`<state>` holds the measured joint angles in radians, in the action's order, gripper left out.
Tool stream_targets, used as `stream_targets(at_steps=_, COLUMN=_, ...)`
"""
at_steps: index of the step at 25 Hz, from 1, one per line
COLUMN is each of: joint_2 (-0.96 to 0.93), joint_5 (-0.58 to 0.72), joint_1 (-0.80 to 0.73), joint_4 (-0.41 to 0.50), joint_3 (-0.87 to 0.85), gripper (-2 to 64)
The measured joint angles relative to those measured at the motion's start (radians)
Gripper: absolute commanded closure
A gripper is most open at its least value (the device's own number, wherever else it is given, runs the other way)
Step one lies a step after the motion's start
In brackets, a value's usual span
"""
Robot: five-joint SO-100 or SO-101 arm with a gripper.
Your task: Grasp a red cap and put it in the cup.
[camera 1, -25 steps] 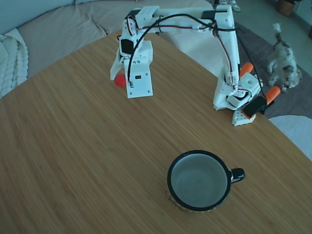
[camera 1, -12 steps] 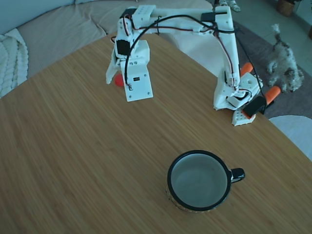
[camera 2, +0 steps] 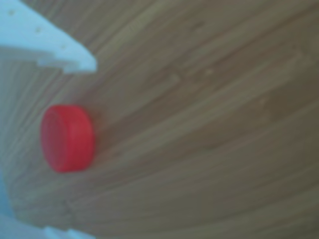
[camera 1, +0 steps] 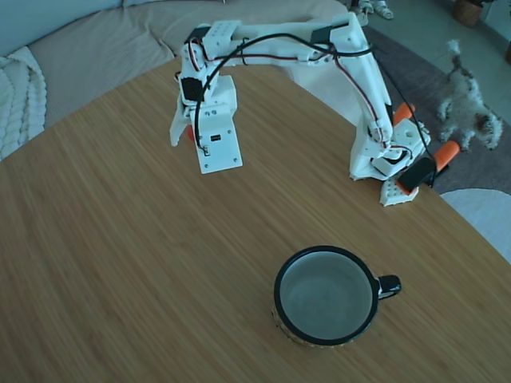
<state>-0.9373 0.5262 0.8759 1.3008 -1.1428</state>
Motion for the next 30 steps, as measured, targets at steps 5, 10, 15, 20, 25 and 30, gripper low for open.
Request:
stream_targets(at_steps=5, joint_2=0.000, joint_5=0.000, joint_1=0.000, joint_4=0.006, joint_3=0.000, gripper=19.7)
stream_targets(at_steps=10, joint_2=0.000, joint_5=0.000, joint_1=0.038, joint_4=0.038, joint_3=0.000, gripper=19.7)
stream_targets(at_steps=15, joint_2=0.000, joint_5=0.000, joint_1=0.051, joint_4=0.041, joint_3=0.000, gripper=19.7)
stream_targets(at_steps=20, joint_2=0.000, joint_5=0.000, joint_1=0.069, joint_4=0.041, joint_3=0.000, gripper=19.7)
stream_targets(at_steps=25, joint_2=0.000, joint_5=0.000, joint_1=0.089, joint_4=0.041, joint_3=0.000, gripper=19.7)
stream_targets(at_steps=30, joint_2=0.000, joint_5=0.000, joint_1=0.051, joint_4=0.041, joint_3=0.000, gripper=19.7)
